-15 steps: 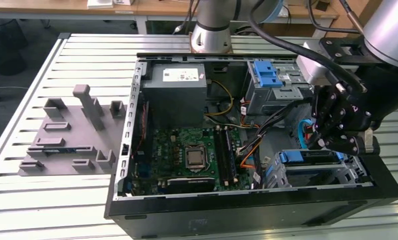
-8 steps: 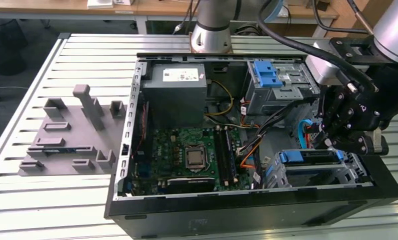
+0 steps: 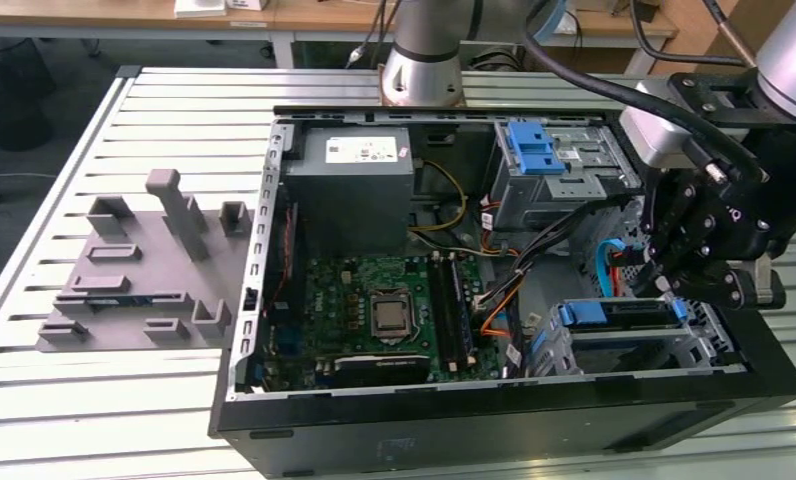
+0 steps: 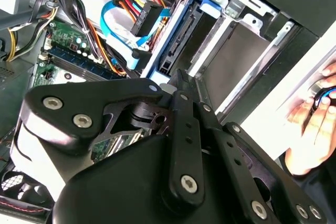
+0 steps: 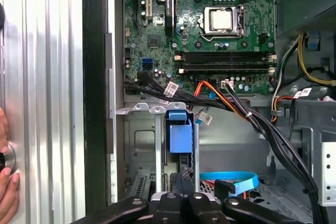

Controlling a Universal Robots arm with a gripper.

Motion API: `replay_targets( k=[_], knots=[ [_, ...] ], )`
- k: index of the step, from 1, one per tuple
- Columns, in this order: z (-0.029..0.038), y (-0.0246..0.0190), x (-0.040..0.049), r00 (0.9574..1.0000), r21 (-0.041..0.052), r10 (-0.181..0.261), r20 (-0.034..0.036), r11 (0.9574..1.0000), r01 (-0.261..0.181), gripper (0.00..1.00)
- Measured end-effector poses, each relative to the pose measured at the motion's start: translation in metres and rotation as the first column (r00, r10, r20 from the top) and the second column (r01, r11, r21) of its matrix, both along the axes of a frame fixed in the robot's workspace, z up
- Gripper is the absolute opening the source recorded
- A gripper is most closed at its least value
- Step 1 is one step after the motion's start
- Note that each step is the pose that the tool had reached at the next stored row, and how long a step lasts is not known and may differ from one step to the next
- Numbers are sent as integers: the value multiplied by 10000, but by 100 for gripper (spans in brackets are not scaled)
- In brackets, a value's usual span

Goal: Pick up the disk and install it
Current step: 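Insert the first disk wire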

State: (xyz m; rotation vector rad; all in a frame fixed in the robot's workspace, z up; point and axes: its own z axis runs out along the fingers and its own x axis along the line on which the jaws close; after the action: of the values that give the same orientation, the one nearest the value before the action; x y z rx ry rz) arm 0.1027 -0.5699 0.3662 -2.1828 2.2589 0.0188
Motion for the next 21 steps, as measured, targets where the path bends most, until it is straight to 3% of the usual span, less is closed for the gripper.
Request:
replay_targets(
  k=[9,21],
  knots=[
    [11,33,66,10000,-1,0,0,10000,0,11],
    [11,124,175,10000,-1,0,0,10000,0,11]
  ],
)
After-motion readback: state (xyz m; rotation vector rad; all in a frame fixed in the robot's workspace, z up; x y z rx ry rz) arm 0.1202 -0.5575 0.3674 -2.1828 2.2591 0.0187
